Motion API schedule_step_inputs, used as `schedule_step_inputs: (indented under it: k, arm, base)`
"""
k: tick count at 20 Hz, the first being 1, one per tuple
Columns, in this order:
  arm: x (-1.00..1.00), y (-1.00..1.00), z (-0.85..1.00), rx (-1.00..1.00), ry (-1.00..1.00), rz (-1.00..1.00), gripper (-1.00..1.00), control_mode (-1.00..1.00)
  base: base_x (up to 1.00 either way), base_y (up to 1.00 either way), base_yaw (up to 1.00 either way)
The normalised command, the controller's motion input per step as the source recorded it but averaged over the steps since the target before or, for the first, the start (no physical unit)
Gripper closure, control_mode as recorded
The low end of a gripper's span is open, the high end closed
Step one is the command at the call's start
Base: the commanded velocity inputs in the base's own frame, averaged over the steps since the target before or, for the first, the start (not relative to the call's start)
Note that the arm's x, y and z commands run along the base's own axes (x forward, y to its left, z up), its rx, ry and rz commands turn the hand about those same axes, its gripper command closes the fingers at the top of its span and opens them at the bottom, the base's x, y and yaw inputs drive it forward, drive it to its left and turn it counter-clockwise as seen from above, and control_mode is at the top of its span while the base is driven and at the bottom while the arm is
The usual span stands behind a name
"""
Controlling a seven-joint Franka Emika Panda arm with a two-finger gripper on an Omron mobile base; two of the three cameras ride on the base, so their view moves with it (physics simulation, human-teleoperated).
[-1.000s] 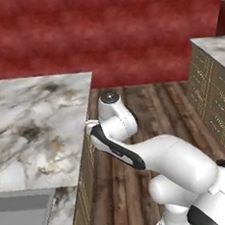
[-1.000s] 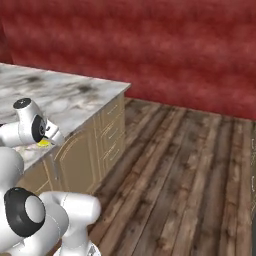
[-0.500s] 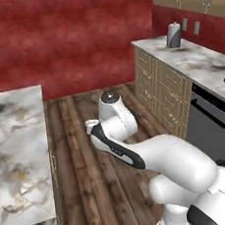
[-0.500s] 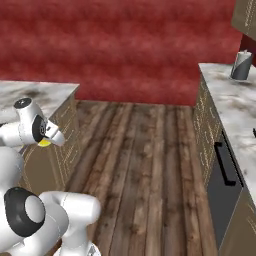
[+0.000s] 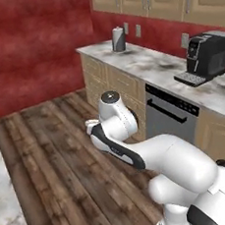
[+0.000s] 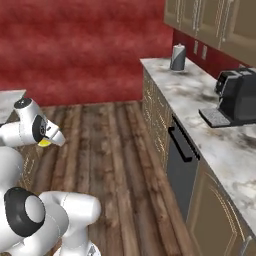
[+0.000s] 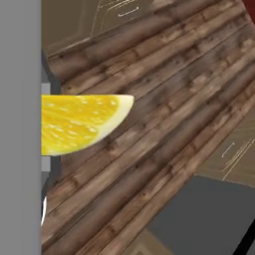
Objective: Turn on the sink faucet. Then move the lemon wedge from the counter to the sink. Turn off the sink. Move the vegetable from the sink to the pot next to the stove. Finally move the pot to the front left burner.
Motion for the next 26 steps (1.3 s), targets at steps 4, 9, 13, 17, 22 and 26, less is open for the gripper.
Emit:
schedule_step_inputs:
  k: [4, 9, 13, 17, 22, 26]
  arm:
    - [0.0, 0.0, 0.0, 0.0, 0.0, 0.0, 1.0, 1.0]
    - [0.0, 0.0, 0.0, 0.0, 0.0, 0.0, 1.0, 1.0]
    - [0.0, 0.0, 0.0, 0.0, 0.0, 0.0, 1.0, 1.0]
    - [0.0, 0.0, 0.0, 0.0, 0.0, 0.0, 1.0, 1.0]
    - [0.0, 0.0, 0.0, 0.0, 0.0, 0.0, 1.0, 1.0]
    - [0.0, 0.0, 0.0, 0.0, 0.0, 0.0, 1.0, 1.0]
  base:
    - [-0.04, 0.01, -0.5]
    - [-0.19, -0.01, -0.51]
    - [-0.2, -0.16, -0.48]
    - [-0.15, -0.34, -0.43]
    - [-0.08, -0.45, -0.37]
    - [-0.08, -0.52, -0.33]
